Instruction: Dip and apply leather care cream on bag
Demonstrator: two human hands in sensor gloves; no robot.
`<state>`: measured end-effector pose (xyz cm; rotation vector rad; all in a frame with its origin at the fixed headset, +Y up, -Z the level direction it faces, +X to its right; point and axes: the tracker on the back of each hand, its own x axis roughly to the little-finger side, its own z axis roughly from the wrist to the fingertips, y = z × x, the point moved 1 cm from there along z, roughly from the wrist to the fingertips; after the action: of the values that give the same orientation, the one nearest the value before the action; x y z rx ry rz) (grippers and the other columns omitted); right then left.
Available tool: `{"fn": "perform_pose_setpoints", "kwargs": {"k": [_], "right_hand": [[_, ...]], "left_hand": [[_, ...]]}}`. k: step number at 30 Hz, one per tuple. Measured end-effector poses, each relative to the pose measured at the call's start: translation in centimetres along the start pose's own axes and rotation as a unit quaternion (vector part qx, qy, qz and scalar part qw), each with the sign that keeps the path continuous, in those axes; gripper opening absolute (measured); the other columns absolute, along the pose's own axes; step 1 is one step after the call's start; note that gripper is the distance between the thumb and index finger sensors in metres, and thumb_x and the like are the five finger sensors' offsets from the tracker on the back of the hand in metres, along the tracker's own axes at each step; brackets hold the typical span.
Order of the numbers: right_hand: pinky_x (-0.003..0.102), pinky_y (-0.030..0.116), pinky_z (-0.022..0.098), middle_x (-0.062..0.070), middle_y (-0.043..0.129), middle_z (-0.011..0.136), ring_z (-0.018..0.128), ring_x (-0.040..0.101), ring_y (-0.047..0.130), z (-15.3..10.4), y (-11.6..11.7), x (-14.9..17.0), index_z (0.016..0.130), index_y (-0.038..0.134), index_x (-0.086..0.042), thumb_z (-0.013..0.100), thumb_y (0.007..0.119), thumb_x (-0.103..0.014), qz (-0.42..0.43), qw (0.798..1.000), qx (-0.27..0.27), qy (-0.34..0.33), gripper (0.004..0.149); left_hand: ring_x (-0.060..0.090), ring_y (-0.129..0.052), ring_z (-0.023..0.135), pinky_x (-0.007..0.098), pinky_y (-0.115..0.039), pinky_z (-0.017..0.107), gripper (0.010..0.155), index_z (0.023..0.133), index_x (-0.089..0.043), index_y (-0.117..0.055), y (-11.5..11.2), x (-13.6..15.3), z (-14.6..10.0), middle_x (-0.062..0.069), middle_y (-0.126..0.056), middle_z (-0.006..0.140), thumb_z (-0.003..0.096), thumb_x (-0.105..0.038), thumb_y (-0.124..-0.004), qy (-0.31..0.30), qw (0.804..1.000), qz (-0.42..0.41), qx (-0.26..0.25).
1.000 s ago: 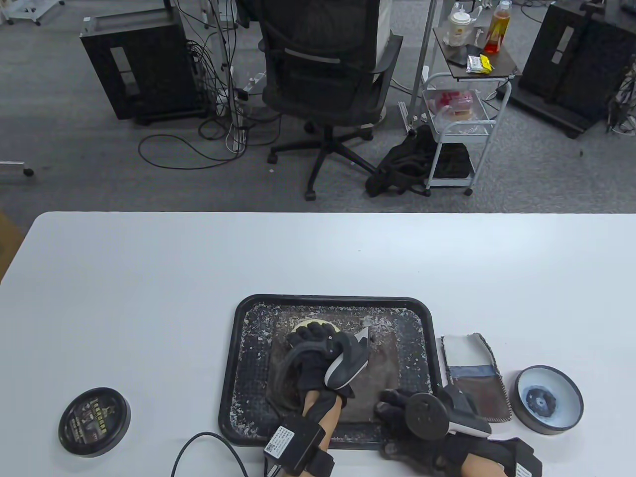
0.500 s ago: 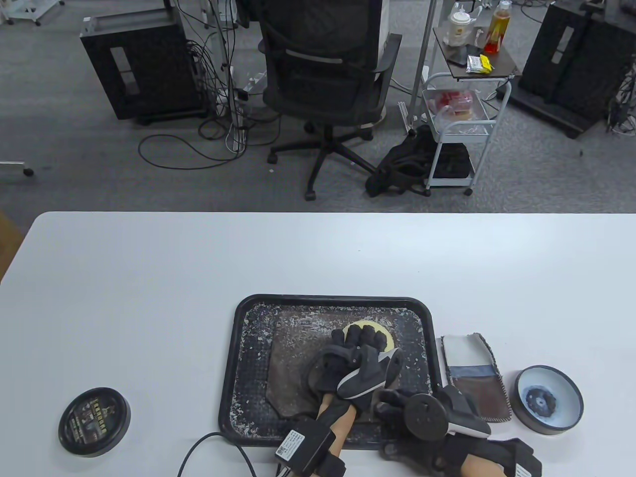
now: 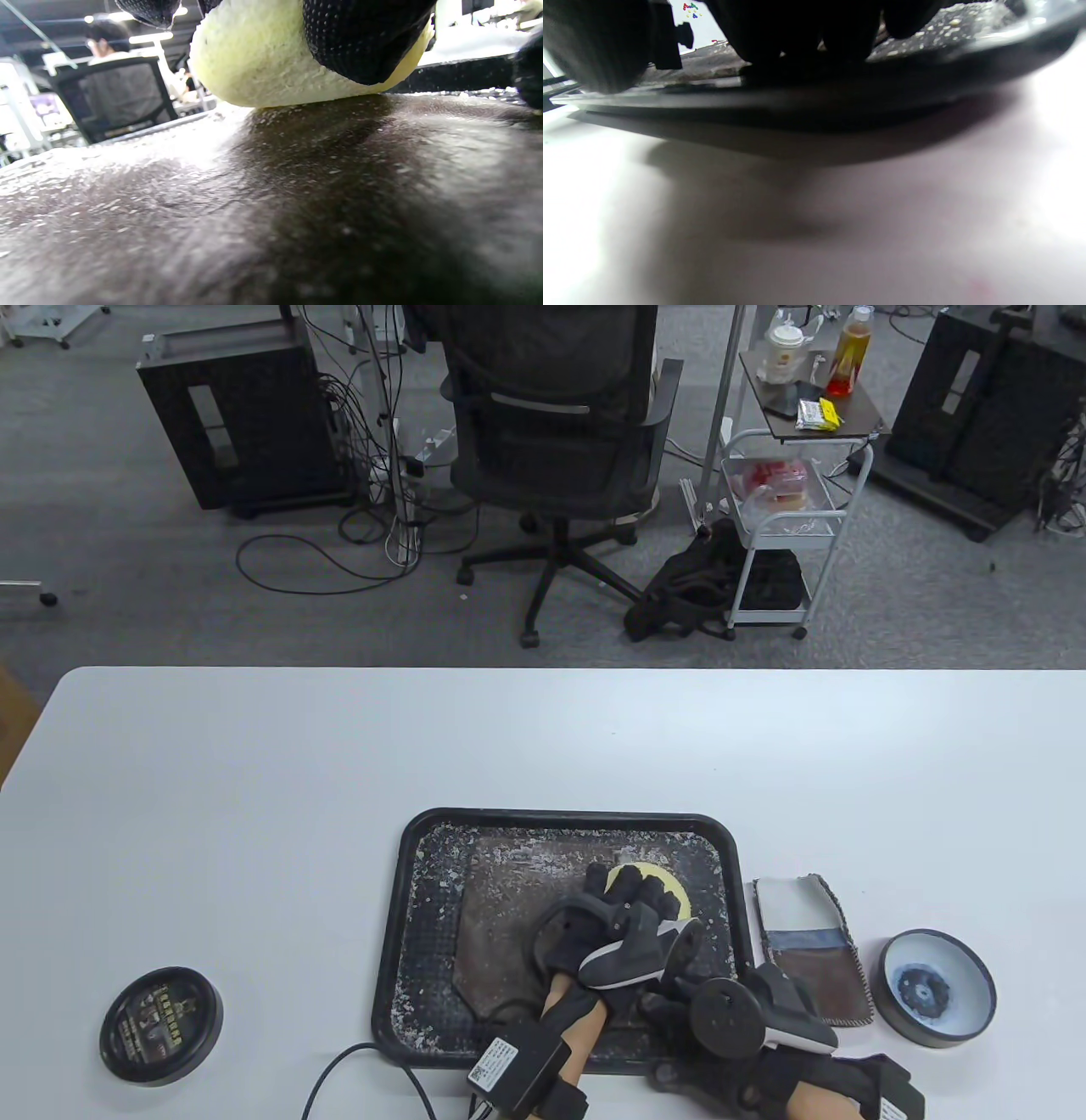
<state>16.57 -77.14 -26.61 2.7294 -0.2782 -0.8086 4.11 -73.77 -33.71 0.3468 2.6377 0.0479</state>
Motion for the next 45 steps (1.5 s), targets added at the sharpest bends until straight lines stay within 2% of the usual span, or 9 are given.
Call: {"fn": "perform_pose_setpoints", "kwargs": {"k": [7,9,13,17,24,29,36,45], "right_hand": [[0.056,0.055,0.071,0.006,0.058,0.109,0.099,0.037,0.063,0.0,0.0,-0.1,0.103,0.067,-0.021,0.037,0.082,-0.058,0.000,1.000,0.001,0.002,0.076],[0.056,0.055,0.071,0.007,0.057,0.109,0.099,0.037,0.063,0.0,0.0,-0.1,0.103,0.067,-0.021,0.037,0.082,-0.058,0.000,1.000,0.001,0.003,0.077],[0.056,0.055,0.071,0.006,0.058,0.109,0.099,0.037,0.063,0.0,0.0,-0.1,0.103,0.067,-0.022,0.037,0.082,-0.058,-0.001,1.000,0.001,0.005,0.076],[0.055,0.055,0.071,0.006,0.058,0.109,0.099,0.037,0.064,0.0,0.0,-0.1,0.103,0.067,-0.022,0.037,0.082,-0.058,-0.001,1.000,0.002,0.007,0.076],[0.055,0.055,0.071,0.006,0.058,0.109,0.099,0.037,0.063,0.0,0.1,-0.1,0.102,0.068,-0.022,0.037,0.081,-0.058,0.002,1.000,0.005,0.009,0.075],[0.055,0.055,0.071,0.006,0.058,0.109,0.099,0.036,0.063,0.0,0.1,0.0,0.102,0.068,-0.022,0.037,0.081,-0.058,0.009,1.000,0.008,0.012,0.075],[0.055,0.055,0.071,0.005,0.059,0.108,0.099,0.036,0.064,0.0,0.1,0.0,0.102,0.068,-0.022,0.037,0.081,-0.058,0.009,1.000,0.010,0.015,0.075],[0.055,0.056,0.071,0.005,0.059,0.108,0.099,0.036,0.064,0.0,0.1,0.1,0.102,0.069,-0.022,0.037,0.081,-0.058,0.011,1.000,0.010,0.014,0.075]], "left_hand": [[0.008,-0.079,0.098,0.047,-0.064,0.074,0.055,0.090,-0.051,-0.071,-0.5,1.8,-1.0,-0.021,-0.076,0.101,0.0367,-0.043,-0.086,0.020,0.999,0.026,0.015],[0.007,-0.079,0.098,0.047,-0.065,0.074,0.056,0.090,-0.052,-0.070,-1.0,2.8,-1.5,-0.022,-0.076,0.101,0.0367,-0.043,-0.085,0.030,0.998,0.043,0.026],[0.008,-0.080,0.098,0.047,-0.065,0.073,0.055,0.090,-0.051,-0.072,-1.3,4.6,-2.5,-0.021,-0.077,0.100,0.0368,-0.043,-0.086,0.050,0.998,0.025,0.033],[0.008,-0.080,0.098,0.047,-0.065,0.073,0.055,0.090,-0.052,-0.071,-1.6,6.5,-3.8,-0.021,-0.077,0.101,0.0368,-0.043,-0.086,0.071,0.995,0.051,0.045],[0.009,-0.079,0.098,0.048,-0.066,0.073,0.055,0.089,-0.052,-0.072,-2.5,11.0,-6.7,-0.021,-0.076,0.101,0.0368,-0.042,-0.086,0.138,0.988,0.018,0.062],[0.010,-0.082,0.096,0.048,-0.068,0.072,0.055,0.090,-0.050,-0.073,-3.9,12.7,-7.3,-0.019,-0.078,0.100,0.0369,-0.042,-0.087,0.192,0.977,0.021,0.087],[0.013,-0.086,0.094,0.046,-0.071,0.070,0.056,0.090,-0.046,-0.074,-3.6,11.7,-7.1,-0.015,-0.080,0.099,0.0359,-0.043,-0.087,0.179,0.981,0.026,0.075],[0.012,-0.083,0.095,0.045,-0.072,0.069,0.056,0.091,-0.046,-0.072,-2.5,7.7,-5.3,-0.015,-0.078,0.100,0.0370,-0.044,-0.087,0.120,0.991,0.012,0.053]]}}
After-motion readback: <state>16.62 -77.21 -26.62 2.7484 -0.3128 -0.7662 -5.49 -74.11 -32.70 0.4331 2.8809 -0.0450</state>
